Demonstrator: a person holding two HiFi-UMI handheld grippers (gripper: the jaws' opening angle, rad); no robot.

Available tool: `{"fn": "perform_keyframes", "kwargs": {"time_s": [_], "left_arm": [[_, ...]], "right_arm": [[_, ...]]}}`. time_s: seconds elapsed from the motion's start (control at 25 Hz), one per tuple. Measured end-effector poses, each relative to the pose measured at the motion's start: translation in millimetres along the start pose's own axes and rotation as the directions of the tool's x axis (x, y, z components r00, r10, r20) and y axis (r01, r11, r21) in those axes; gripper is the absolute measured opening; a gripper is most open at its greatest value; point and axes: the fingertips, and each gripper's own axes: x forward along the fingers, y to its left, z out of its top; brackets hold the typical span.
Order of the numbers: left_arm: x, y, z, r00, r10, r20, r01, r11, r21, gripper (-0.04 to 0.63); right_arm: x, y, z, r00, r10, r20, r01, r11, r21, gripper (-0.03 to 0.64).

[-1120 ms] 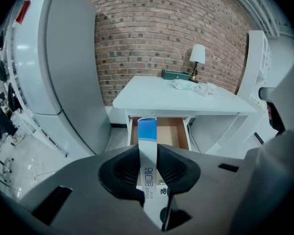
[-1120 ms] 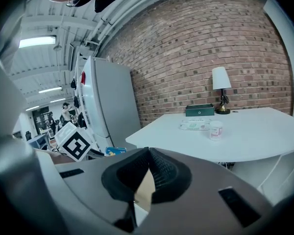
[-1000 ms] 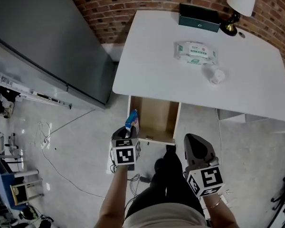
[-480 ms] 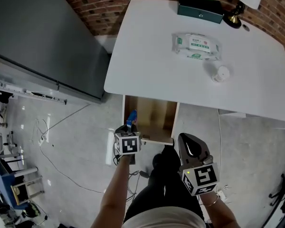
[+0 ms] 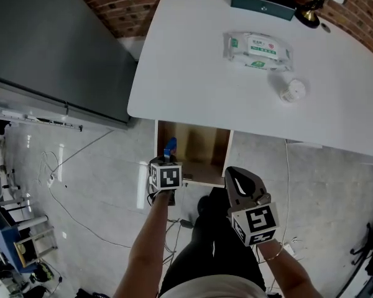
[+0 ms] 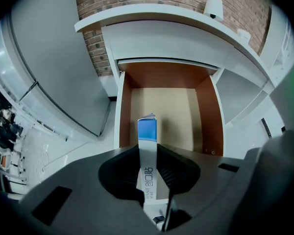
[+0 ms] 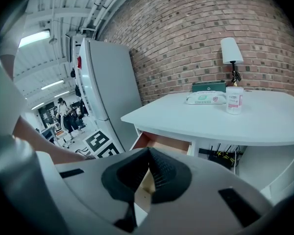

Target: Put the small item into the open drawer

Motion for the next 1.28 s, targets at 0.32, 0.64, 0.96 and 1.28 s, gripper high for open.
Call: {"fn": "perform_keyframes", "kwargs": {"time_s": [0.32,0.64,0.96,1.28], "left_arm": [[34.7,0.3,1.2,0.998,0.012,-0.065,-0.012,1.000,0.010,0.101],[60.9,1.2,-0.7,0.990,0.037,-0.133,-0.032,0.999,0.039,0.101],[81.7,0.6,-0.7,0.981,0.063,-0.186,-0.051,0.996,0.070,0.101],[96.5,-4.9,-1.3,0.972,0.072,-0.223,-0.049,0.993,0.107,0.103]], "right_arm": [[18.6,-11.2,-7.9,1.000,0.005,-0.011,-0.005,1.000,-0.004,0.008],[28.0,-14.2,-14.9,0.999,0.022,-0.026,-0.022,1.000,-0.011,0.008],[31.4,-10.9,-23.8,0.997,0.053,-0.048,-0.054,0.999,-0.005,0.008],[38.4,-14.3,-28.3,0.996,0.067,-0.056,-0.068,0.998,-0.006,0.008]]}}
